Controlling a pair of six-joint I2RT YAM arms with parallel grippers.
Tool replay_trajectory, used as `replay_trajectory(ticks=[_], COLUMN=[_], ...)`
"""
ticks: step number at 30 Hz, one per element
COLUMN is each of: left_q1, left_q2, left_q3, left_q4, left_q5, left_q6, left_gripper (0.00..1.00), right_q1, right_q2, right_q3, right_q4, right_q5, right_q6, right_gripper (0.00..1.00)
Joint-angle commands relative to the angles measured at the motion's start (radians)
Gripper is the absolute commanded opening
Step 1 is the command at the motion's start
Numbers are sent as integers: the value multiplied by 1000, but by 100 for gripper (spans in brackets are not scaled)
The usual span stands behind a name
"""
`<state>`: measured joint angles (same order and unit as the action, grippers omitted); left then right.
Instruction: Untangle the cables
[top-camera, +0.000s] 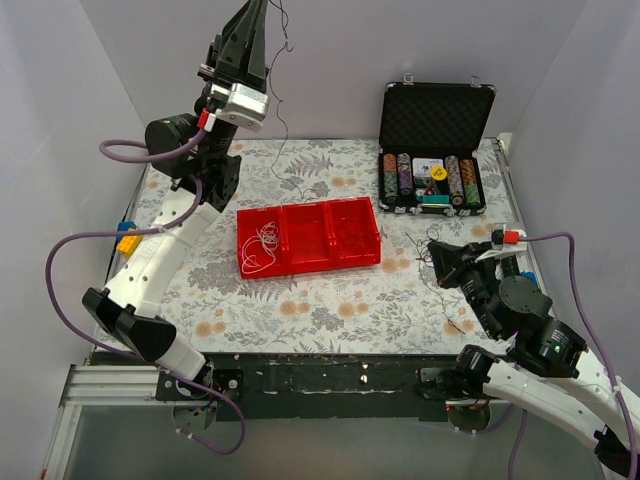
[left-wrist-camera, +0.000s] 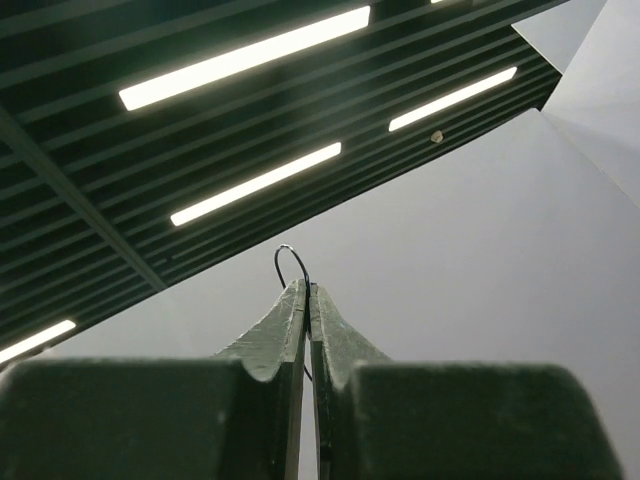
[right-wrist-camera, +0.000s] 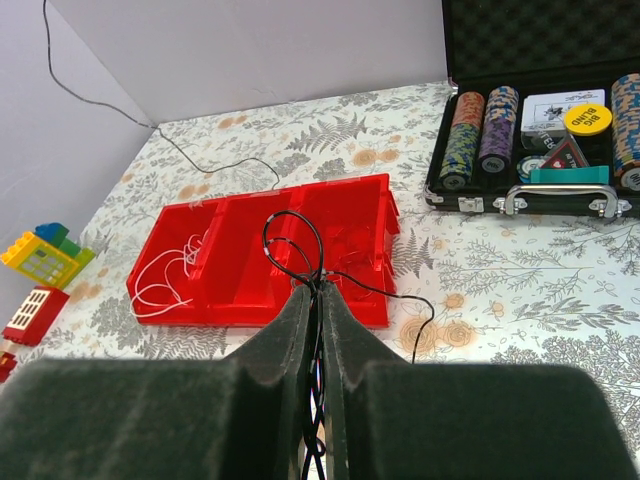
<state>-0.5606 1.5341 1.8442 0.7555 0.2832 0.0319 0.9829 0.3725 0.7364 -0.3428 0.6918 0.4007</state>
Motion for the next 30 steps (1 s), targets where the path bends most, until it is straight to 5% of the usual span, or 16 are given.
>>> replay_trajectory(ticks=[1, 4, 10, 16, 20, 26, 30], left_q1=[-16, -19, -80, -97, -98, -130, -144], left_q2=[-32, -8, 210, 101, 101, 444, 280], left_q3=[-11, 22, 463, 203, 187, 803, 467], left_q4=[30, 31, -90, 16, 21, -16, 140], left_q5=[-29, 3, 37, 54, 85, 175, 148], left_q6=[16, 31, 65, 121, 157, 244, 300], left_gripper=[0, 0, 0, 0, 0, 0, 0], right_q1=[0, 0, 0, 0, 0, 0, 0], right_q2=[-3, -1, 17, 0, -3, 16, 8], right_q3=[0, -2, 4, -19, -19, -12, -28], right_q4=[18, 19, 24, 33, 24, 28, 31], right_q5=[-5, -6, -12, -17, -15, -14, -20], right_q6=[20, 18, 16, 27, 27, 21, 30], right_gripper=[1, 1, 1, 1, 1, 1, 1])
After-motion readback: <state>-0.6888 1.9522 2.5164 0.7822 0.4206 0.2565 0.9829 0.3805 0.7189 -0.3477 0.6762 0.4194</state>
